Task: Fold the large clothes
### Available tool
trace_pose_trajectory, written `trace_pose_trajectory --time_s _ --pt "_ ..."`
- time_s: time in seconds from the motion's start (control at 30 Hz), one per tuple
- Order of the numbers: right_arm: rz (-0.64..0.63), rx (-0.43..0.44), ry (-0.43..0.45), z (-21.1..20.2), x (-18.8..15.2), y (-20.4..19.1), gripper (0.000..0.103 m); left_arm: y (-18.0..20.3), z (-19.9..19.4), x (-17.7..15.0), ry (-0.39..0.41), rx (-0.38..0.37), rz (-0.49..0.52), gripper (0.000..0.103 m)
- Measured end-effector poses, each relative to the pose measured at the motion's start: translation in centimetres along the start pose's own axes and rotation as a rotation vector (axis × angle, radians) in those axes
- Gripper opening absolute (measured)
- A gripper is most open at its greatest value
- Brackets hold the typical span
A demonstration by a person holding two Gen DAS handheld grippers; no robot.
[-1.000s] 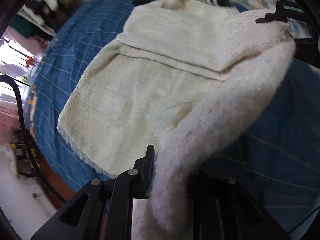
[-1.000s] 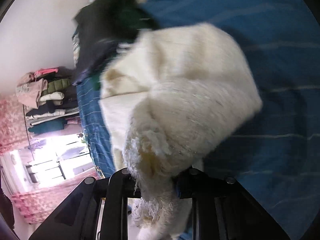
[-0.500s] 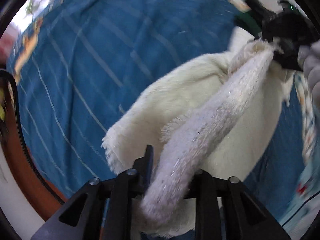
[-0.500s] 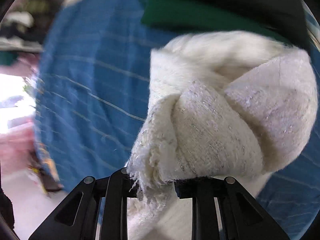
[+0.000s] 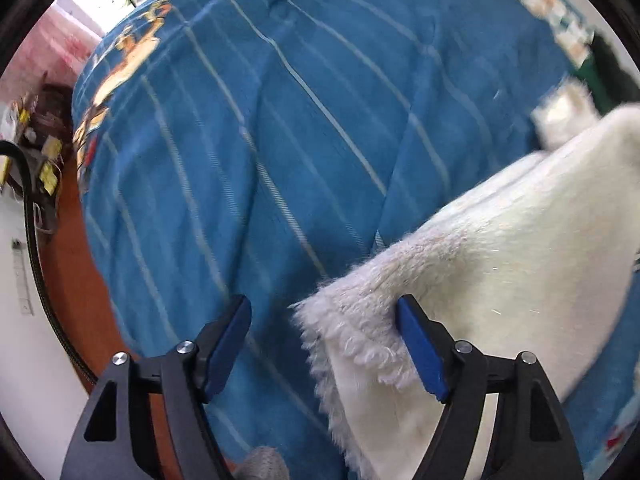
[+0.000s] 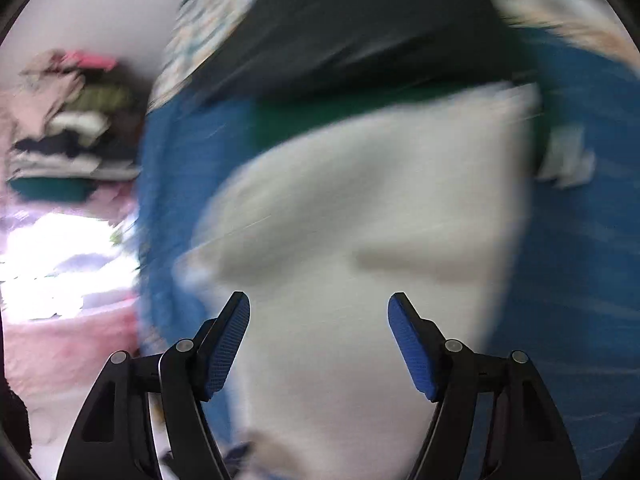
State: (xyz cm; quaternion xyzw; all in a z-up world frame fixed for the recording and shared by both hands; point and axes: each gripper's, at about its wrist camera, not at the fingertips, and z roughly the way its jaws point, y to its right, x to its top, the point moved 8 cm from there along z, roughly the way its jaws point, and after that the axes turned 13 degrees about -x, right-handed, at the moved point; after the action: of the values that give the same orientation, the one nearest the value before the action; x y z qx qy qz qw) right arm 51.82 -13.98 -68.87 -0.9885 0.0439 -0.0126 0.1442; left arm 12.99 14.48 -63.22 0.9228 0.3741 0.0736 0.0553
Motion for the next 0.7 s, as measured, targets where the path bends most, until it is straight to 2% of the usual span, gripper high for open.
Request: trace_pose_trajectory --time_s 0.07,0.13,0.17,0.23,0.3,0.33,0.37,0.4,0.47,0.57,0.7 --pt "0.032 -0.036 -0.003 1.4 1.0 5.7 0.074 0.4 2.0 0.4 -0.004 0.03 0.025 0.076" --pt "0.05 0.031 -0.063 4.6 1.5 8.3 0.074 0.7 2.9 0.9 -0.006 0.031 0.032 0.077" --pt "0.058 0.108 -0.114 6.6 1.5 8.8 0.074 0.8 3.1 1.0 -0.008 0.023 0.03 0.077" --pt "0.066 0.183 -0.166 10.1 1.8 8.8 0.074 0.8 3.4 1.3 -0.012 0.024 0.037 0.077" --pt "0.049 0.278 -0.144 11.7 2.4 7.3 0.073 0.9 3.5 1.6 -0.009 0.035 0.062 0.077" --pt "0.051 0.301 -0.097 11.6 2.8 6.8 0.069 1.0 3.4 1.5 -0.004 0.05 0.089 0.077" --pt "0.047 0.318 -0.063 11.3 2.9 6.3 0.043 1.6 3.6 1.7 -0.002 0.063 0.107 0.077" --pt "0.037 0.31 -0.038 11.1 2.7 5.9 0.031 1.8 3.5 1.8 0.004 0.08 0.131 0.077" --pt "0.113 0.332 0.002 9.8 2.0 6.7 0.026 2.0 3.2 1.5 0.011 0.109 0.168 0.077" --pt "0.293 0.393 0.035 6.5 -0.4 9.4 0.021 2.3 2.9 1.6 0.006 0.111 0.184 0.077" --pt "0.475 0.385 0.061 0.8 -6.3 14.6 0.02 1.8 0.5 2.7 0.016 0.081 0.189 0.077"
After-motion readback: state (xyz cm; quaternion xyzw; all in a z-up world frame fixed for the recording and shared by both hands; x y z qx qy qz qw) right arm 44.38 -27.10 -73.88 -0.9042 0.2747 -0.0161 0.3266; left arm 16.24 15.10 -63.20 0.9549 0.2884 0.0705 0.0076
